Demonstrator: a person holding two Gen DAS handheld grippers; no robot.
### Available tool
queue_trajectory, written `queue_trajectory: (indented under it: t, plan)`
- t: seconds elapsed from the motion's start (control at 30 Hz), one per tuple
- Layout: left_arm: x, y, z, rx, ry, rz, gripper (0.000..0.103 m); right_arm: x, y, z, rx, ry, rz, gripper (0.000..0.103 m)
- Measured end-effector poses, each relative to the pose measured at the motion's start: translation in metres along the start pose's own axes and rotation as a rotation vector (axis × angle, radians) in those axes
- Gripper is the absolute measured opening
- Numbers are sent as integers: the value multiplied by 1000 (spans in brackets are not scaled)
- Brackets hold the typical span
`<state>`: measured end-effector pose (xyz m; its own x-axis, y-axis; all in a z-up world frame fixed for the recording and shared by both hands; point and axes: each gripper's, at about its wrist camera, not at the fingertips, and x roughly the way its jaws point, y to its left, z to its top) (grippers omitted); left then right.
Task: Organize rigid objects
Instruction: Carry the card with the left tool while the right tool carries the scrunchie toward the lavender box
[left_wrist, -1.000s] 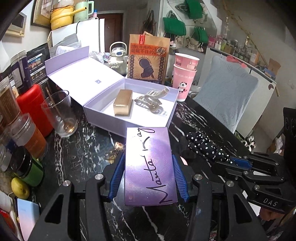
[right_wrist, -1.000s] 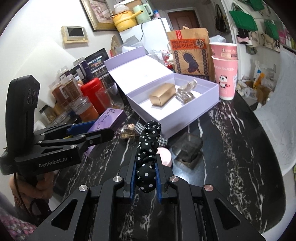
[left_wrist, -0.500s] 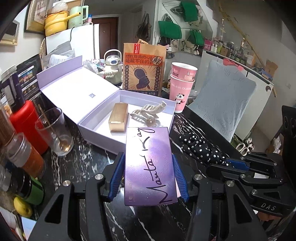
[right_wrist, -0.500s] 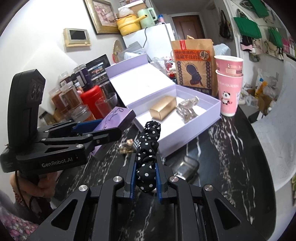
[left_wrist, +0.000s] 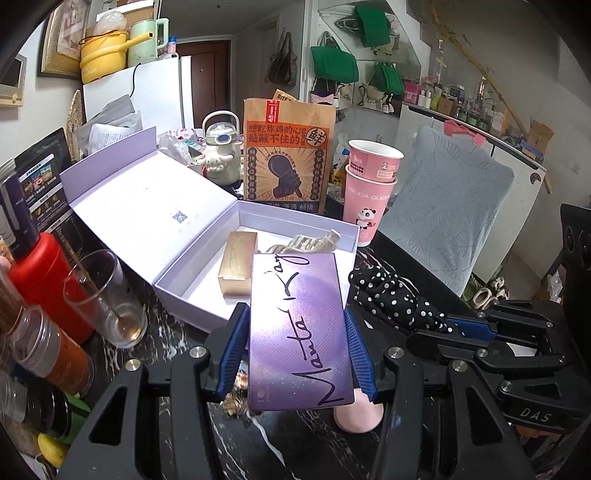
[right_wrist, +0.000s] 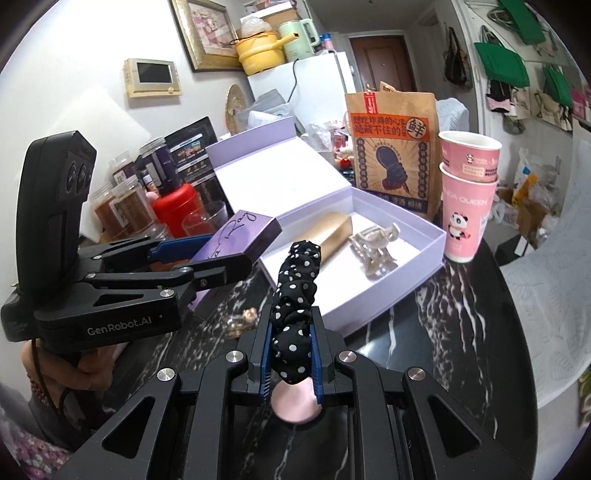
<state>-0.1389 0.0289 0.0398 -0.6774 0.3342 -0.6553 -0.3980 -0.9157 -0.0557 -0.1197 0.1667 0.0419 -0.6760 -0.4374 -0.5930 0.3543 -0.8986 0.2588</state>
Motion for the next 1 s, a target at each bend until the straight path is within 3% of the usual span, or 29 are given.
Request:
queue_trajectory:
  t: [1.0]
  plan:
    - [81,52,57,-12,42,25,51,71,-45,65,-6,30,-45,17]
